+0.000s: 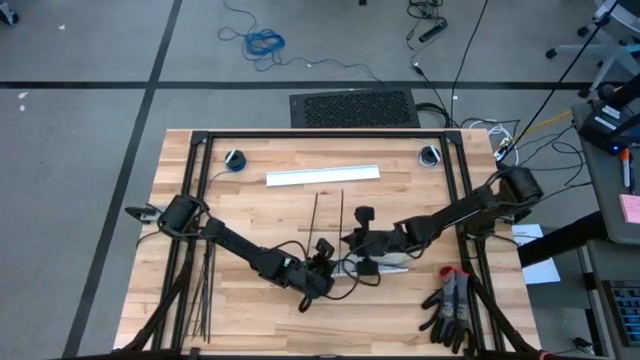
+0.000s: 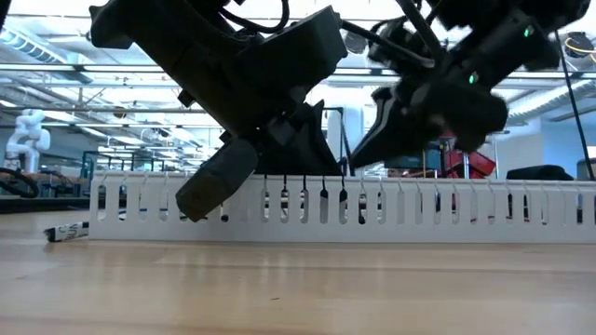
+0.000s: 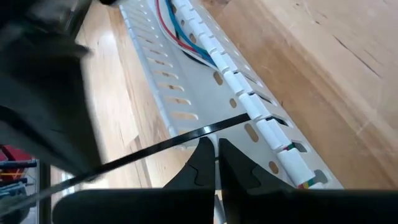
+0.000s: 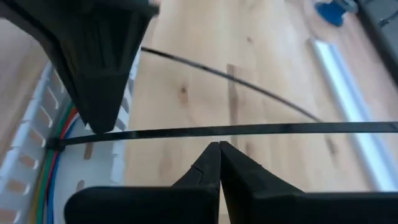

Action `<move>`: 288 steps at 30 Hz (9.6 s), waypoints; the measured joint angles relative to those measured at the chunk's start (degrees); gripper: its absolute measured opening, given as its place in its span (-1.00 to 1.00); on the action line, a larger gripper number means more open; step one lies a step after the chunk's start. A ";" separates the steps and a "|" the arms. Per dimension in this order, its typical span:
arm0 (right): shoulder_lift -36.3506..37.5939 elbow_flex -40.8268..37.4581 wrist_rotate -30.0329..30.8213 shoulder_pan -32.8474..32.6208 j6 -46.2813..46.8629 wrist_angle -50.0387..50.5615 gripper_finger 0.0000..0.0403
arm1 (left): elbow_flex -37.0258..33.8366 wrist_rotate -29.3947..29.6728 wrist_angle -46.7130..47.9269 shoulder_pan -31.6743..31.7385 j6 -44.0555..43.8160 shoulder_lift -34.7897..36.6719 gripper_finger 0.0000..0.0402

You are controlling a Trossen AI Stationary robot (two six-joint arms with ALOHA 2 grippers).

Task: Ziptie cables
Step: Put the zip-tied cables into the white cable duct, then close the white cable duct

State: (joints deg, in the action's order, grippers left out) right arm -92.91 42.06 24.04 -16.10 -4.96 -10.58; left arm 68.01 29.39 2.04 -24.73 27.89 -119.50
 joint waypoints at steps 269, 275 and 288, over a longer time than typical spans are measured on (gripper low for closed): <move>-23.62 29.73 -36.81 54.27 -24.53 36.27 -0.93 | -14.38 -6.20 -3.38 43.91 -19.05 22.75 -0.28; -23.49 29.70 -35.77 53.58 -20.24 36.38 -0.99 | -14.32 -6.88 0.37 43.93 -27.78 21.31 -0.28; -9.23 29.23 -12.68 42.83 -14.13 48.52 -1.00 | -14.49 -6.21 8.13 43.89 -29.06 29.08 -0.28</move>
State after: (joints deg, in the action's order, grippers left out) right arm -102.14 71.29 11.36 26.73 -19.09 37.94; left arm 53.52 23.18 10.18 19.16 -1.17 -90.43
